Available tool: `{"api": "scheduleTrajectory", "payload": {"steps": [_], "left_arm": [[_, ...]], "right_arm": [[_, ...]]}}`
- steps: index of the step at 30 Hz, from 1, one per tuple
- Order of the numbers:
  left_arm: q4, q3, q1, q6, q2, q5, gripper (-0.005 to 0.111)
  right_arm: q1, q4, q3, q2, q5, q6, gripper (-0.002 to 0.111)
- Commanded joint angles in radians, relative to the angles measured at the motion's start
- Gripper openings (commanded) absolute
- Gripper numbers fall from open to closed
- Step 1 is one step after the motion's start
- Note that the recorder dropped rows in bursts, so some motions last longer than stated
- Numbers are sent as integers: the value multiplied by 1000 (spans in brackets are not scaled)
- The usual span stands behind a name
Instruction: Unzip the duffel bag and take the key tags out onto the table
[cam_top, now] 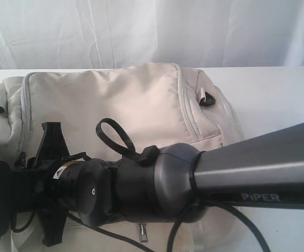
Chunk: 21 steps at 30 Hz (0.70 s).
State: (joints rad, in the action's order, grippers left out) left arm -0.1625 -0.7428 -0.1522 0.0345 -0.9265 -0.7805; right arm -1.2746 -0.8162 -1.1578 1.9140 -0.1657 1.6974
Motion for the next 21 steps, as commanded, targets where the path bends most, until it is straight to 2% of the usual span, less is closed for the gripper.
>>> {"api": "scheduleTrajectory", "payload": {"steps": [1, 8, 13, 21], "left_arm": [[-15, 0, 1, -4, 8, 3, 0], [-15, 0, 1, -4, 8, 5, 0], [-15, 0, 1, -4, 8, 5, 0], [30, 0, 1, -4, 8, 5, 0]], "right_arm": [[-9, 10, -7, 4, -43, 11, 21], [-10, 13, -7, 4, -39, 11, 15], [-10, 13, -7, 4, -39, 11, 0], [-10, 9, -7, -41, -39, 3, 0]]}}
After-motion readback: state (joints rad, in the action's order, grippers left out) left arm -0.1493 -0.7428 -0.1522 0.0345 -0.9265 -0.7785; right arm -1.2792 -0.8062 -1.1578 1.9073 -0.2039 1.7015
